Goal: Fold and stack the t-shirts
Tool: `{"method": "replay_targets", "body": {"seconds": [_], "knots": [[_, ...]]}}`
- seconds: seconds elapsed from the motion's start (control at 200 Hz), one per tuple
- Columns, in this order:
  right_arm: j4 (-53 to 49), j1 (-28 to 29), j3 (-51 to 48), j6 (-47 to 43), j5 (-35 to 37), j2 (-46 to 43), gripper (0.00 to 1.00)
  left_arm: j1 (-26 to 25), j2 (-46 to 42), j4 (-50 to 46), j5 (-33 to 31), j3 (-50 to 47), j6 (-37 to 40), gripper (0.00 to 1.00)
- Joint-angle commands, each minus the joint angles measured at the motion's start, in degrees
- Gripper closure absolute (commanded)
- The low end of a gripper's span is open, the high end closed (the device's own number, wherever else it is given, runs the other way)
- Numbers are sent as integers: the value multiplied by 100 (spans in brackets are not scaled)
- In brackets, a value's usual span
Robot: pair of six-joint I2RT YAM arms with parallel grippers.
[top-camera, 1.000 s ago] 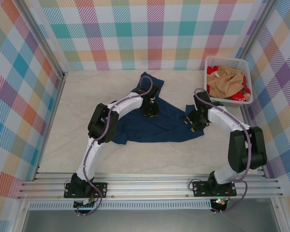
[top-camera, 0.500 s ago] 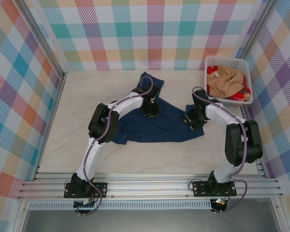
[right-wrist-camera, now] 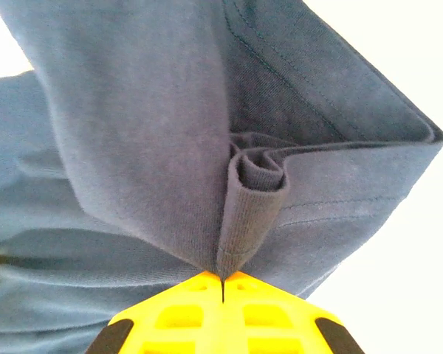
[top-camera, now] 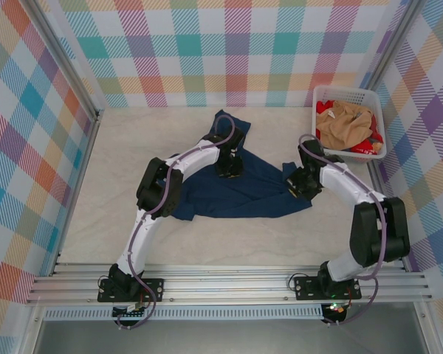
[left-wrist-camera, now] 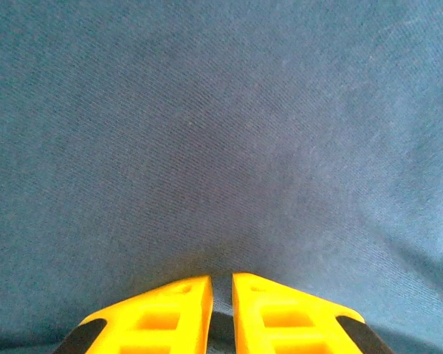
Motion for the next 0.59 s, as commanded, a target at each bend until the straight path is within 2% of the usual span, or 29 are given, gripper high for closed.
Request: {"method": "replay_targets", "body": {"seconds": [0.0,0.33,0.59], "knots": [[-568,-35,-186,-25,114,-549,100,69,325,-329,-285,21,62,83],[-1245,-26,-1351,-48,-234,-1795,100,180,527,-389,-307,118,47,84],[-1828,-30,-1883,84,-382,-2155,100,293,527,-434,-329,199,16,84]]}}
